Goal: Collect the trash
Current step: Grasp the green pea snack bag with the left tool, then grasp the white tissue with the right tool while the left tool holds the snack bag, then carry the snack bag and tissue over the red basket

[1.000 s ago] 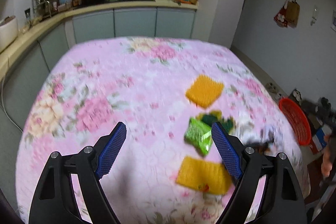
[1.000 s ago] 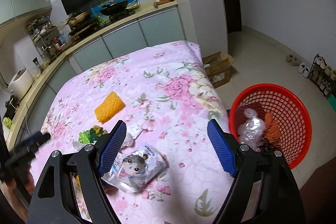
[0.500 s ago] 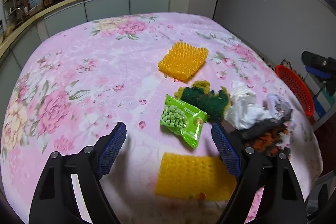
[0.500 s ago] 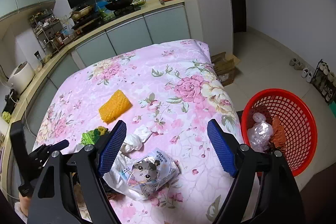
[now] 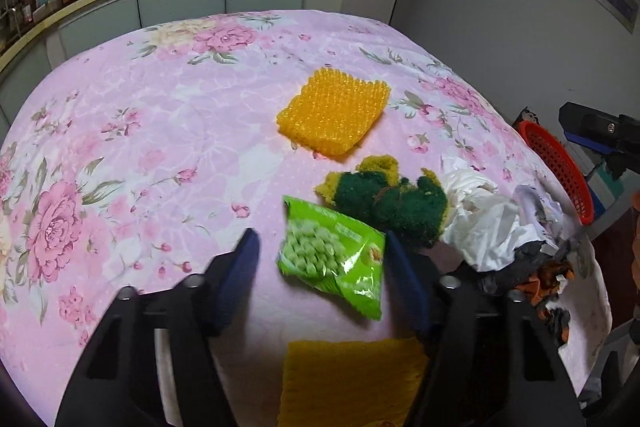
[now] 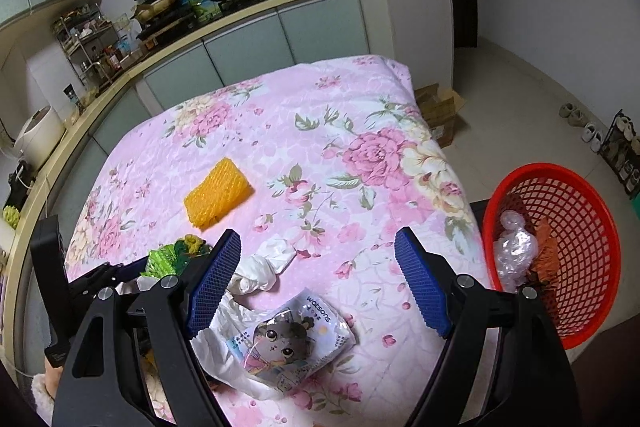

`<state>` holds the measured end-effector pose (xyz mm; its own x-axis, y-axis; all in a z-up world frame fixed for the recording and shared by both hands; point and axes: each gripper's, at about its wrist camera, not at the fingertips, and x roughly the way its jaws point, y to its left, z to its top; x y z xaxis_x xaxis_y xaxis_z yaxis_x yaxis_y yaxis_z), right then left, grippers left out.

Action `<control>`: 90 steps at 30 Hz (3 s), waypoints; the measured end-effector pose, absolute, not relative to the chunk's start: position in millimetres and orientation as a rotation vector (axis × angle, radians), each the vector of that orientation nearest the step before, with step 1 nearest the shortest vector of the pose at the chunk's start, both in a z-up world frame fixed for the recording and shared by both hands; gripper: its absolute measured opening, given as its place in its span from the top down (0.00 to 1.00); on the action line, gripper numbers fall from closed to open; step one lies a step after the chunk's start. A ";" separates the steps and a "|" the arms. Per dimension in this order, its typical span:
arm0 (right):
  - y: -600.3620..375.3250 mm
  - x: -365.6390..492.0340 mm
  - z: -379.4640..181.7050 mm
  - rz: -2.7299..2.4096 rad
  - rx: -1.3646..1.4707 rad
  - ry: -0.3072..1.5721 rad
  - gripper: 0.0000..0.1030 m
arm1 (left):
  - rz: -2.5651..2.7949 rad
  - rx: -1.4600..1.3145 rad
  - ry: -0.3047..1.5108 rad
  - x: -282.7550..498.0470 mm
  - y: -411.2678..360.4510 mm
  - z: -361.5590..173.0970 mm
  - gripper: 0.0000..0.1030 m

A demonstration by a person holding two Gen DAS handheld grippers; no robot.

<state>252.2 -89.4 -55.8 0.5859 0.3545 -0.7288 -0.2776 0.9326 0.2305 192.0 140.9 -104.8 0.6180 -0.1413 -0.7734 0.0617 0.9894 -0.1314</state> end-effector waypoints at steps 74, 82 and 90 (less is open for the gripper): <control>-70.7 242.8 5.8 0.433 0.076 0.675 0.62 | 0.101 -0.166 0.591 172.8 172.5 20.8 0.62; -102.5 241.9 20.9 0.383 0.106 0.638 0.62 | 0.079 -0.148 0.594 189.5 150.8 27.5 0.62; -140.8 239.6 26.5 0.317 0.135 0.616 0.62 | 0.020 -0.125 0.598 206.6 115.1 31.3 0.62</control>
